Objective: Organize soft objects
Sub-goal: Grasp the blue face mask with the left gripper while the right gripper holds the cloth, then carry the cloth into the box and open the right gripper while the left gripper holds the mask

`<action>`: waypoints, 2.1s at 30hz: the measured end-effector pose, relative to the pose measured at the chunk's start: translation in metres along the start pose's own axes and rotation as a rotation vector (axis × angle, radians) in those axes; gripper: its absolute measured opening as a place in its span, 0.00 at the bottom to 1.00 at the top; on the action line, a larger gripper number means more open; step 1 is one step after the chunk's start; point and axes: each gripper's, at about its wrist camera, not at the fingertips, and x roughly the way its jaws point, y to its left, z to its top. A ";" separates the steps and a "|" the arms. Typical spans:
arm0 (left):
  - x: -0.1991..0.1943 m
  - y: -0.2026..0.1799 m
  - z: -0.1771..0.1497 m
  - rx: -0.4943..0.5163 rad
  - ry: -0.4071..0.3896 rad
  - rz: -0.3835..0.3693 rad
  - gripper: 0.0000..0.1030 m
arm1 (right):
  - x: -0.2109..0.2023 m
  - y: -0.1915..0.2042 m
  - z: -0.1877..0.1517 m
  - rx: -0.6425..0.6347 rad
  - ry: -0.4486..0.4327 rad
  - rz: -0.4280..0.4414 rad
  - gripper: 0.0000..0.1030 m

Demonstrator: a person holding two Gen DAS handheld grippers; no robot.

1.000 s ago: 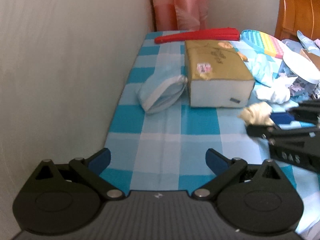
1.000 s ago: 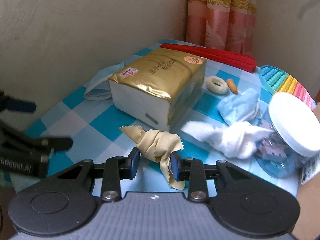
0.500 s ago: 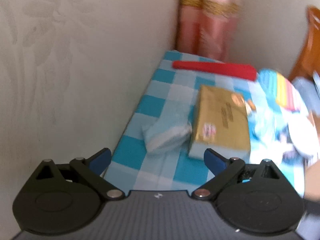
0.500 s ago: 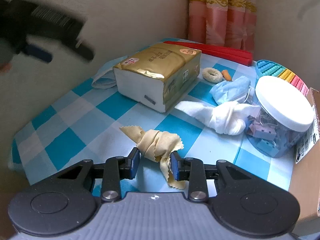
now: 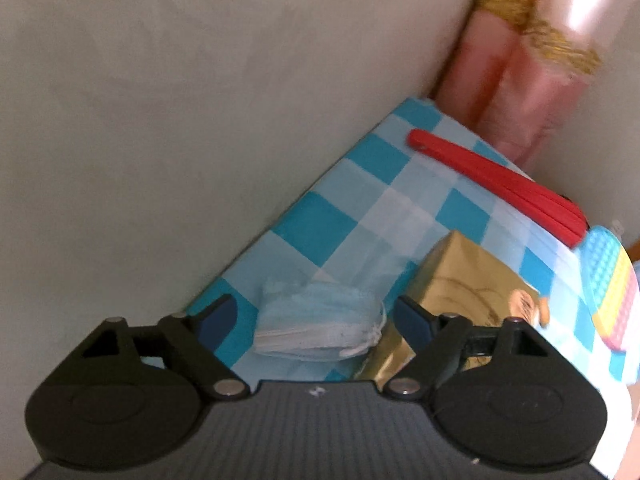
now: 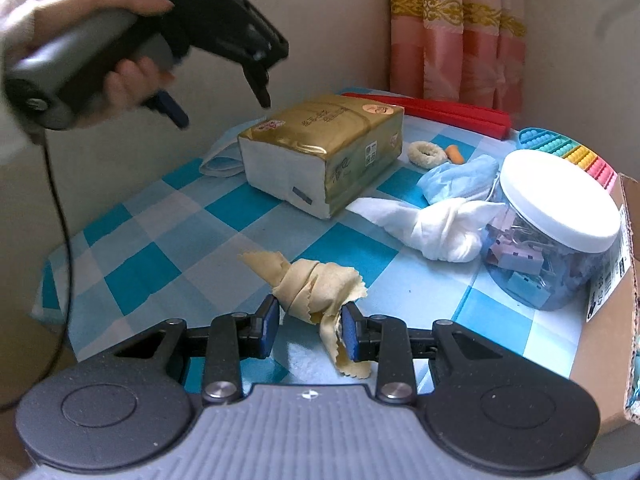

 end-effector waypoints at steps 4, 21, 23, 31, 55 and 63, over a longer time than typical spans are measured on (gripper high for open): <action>0.013 0.000 0.001 -0.052 -0.006 0.031 0.81 | -0.002 -0.005 0.000 0.019 -0.012 0.016 0.36; 0.048 0.004 -0.003 -0.088 0.050 0.041 0.73 | -0.002 -0.008 0.002 0.024 -0.024 0.017 0.36; 0.048 0.005 -0.003 -0.081 0.045 0.039 0.71 | -0.002 -0.008 0.003 0.024 -0.024 0.014 0.36; 0.044 0.012 -0.004 -0.049 0.052 0.025 0.46 | -0.006 -0.005 0.006 0.016 -0.026 -0.003 0.36; -0.054 0.016 -0.049 0.240 0.032 -0.045 0.45 | -0.054 -0.002 0.008 -0.017 -0.030 -0.025 0.36; -0.085 -0.004 -0.082 0.381 0.054 -0.122 0.45 | -0.088 -0.013 0.000 -0.012 -0.032 -0.070 0.36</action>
